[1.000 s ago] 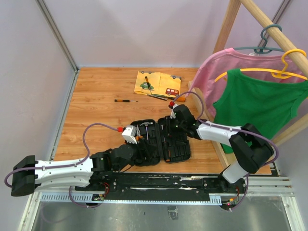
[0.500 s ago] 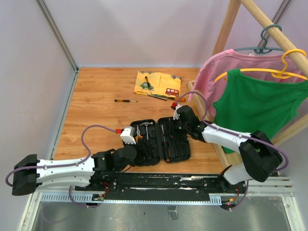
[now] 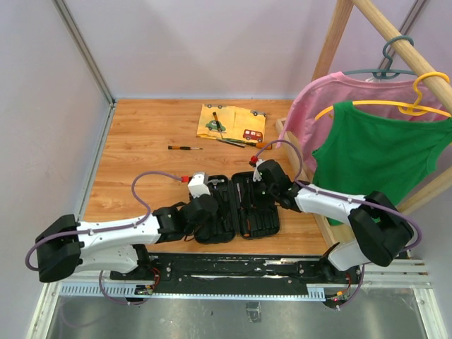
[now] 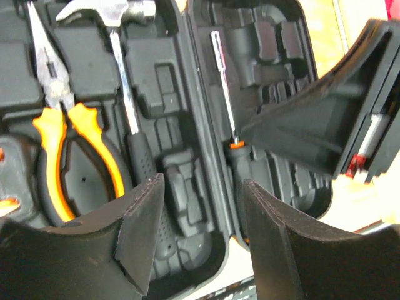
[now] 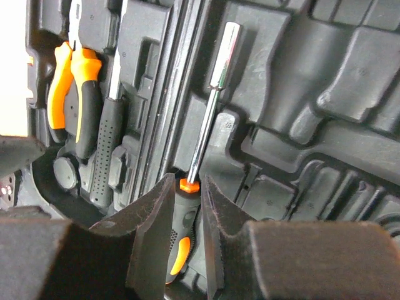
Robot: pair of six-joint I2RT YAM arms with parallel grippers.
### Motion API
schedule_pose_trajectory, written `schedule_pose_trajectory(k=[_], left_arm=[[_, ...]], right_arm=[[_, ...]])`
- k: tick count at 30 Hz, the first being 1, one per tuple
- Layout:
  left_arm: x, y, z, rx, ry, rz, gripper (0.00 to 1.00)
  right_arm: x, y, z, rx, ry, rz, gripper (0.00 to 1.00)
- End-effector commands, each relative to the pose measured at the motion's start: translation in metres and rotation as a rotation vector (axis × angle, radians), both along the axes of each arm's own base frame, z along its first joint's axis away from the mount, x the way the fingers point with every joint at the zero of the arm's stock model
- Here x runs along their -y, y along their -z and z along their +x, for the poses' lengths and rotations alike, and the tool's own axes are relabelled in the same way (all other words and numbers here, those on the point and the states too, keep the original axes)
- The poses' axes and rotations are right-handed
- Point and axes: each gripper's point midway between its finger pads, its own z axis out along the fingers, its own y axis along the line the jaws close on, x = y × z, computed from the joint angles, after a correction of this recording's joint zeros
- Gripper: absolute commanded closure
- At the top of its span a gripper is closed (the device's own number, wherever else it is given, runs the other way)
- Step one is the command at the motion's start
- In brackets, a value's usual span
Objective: Sort the tools into containers
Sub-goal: Place the screwdriver in the storage box, then adjust the screwdriver in the storage box.
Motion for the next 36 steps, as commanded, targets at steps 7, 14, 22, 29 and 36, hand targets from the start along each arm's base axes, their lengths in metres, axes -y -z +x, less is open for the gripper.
schedule_pose_trajectory(k=[7,14,22,29,36], left_arm=[[0.035,0.016,0.024,-0.096,0.052,0.079,0.51],[0.032,0.041,0.029,-0.156,0.015,0.088,0.56],[0.033,0.050,0.038,-0.165,0.006,0.114,0.60],[0.031,0.065,0.039,-0.188,0.002,0.150,0.75],[0.030,0.067,0.039,-0.187,0.002,0.152,0.87]], right_arm=[[-0.007,0.003,-0.010,-0.024,-0.014,0.019,0.75],[-0.005,0.005,-0.012,-0.025,-0.012,0.013,0.75],[-0.011,0.003,-0.010,-0.034,-0.014,0.036,0.75],[-0.012,0.005,-0.011,-0.038,-0.016,0.033,0.75],[-0.010,0.008,-0.015,-0.046,-0.020,0.010,0.75]])
